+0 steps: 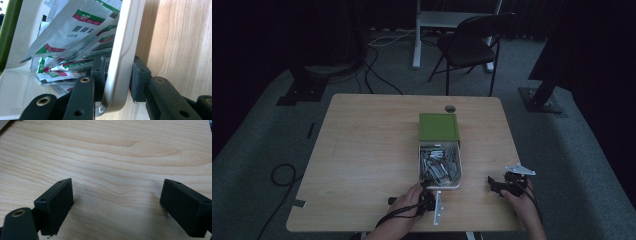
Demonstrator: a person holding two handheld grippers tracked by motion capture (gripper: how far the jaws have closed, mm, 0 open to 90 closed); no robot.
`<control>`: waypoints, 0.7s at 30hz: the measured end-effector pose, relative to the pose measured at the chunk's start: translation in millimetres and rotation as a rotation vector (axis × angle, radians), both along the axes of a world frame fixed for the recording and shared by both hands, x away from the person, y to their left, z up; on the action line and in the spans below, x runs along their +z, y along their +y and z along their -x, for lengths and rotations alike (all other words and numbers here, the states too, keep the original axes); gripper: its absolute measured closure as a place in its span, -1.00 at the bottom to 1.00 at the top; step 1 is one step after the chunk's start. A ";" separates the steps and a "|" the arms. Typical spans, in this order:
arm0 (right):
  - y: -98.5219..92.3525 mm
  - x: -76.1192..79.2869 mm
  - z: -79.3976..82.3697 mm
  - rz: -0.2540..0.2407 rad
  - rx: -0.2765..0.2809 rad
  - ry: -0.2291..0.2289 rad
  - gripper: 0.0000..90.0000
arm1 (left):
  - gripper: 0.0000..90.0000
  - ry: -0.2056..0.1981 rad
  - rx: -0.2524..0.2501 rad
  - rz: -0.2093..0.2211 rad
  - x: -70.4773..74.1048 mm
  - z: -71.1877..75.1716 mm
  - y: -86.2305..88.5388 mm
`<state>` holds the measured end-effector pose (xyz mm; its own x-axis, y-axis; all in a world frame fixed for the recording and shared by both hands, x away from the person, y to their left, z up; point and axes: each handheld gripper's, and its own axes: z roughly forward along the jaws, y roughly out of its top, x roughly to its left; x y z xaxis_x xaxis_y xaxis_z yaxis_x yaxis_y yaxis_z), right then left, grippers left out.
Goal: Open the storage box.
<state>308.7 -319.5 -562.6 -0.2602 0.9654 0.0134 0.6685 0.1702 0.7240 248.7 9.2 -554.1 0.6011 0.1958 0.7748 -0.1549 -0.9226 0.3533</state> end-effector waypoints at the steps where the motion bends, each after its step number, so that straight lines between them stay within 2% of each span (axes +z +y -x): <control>1: 0.0 0.0 0.0 0.000 0.000 0.000 -0.75 | 0.50 0.004 -0.001 0.008 0.2 0.0 0.3; 6: 0.0 0.0 0.0 0.000 0.000 0.000 -0.75 | 0.37 0.030 -0.013 0.049 0.6 1.6 3.2; 12: 0.0 0.0 0.0 0.000 0.000 0.000 -0.75 | 0.35 0.099 -0.018 0.162 8.6 4.8 9.6; 14: 0.0 0.0 0.0 0.000 0.000 0.000 -0.75 | 0.27 0.127 -0.021 0.191 12.0 5.5 12.2; 21: 0.0 0.0 0.0 0.000 0.000 0.000 -0.75 | 0.27 0.183 -0.026 0.295 23.9 12.5 18.5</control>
